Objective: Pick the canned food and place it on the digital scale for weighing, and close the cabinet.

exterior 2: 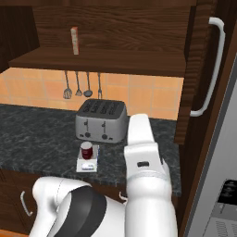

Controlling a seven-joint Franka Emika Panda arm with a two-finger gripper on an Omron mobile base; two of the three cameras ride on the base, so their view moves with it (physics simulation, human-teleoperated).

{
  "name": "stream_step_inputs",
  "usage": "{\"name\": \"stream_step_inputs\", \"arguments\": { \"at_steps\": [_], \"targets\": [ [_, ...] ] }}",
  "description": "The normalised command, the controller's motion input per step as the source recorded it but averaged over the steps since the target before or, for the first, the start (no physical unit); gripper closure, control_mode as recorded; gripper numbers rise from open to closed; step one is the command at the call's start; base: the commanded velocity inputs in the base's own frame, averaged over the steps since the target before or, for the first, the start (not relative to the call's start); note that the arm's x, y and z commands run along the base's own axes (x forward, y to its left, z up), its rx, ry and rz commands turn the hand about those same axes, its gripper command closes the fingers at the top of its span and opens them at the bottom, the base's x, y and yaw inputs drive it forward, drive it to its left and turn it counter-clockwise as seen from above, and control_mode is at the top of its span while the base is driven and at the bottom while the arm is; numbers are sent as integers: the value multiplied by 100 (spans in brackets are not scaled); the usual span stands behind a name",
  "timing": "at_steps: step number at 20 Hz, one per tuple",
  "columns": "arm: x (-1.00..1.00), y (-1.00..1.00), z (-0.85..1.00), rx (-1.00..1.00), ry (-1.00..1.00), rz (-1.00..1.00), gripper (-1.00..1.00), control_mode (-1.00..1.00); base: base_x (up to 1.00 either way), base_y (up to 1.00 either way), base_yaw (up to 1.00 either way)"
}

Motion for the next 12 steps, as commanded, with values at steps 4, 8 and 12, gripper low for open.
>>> {"name": "stream_step_inputs", "arguments": {
  "at_steps": [4,8,12],
  "targets": [
    [-9,-50,0,10,0,-14,-100,-100,0,0,0],
    [-43,-55,7,23,-2,-14,-100,-100,0,0,0],
    [-67,-35,27,26,0,-7,-100,-100,0,0,0]
  ]
}}
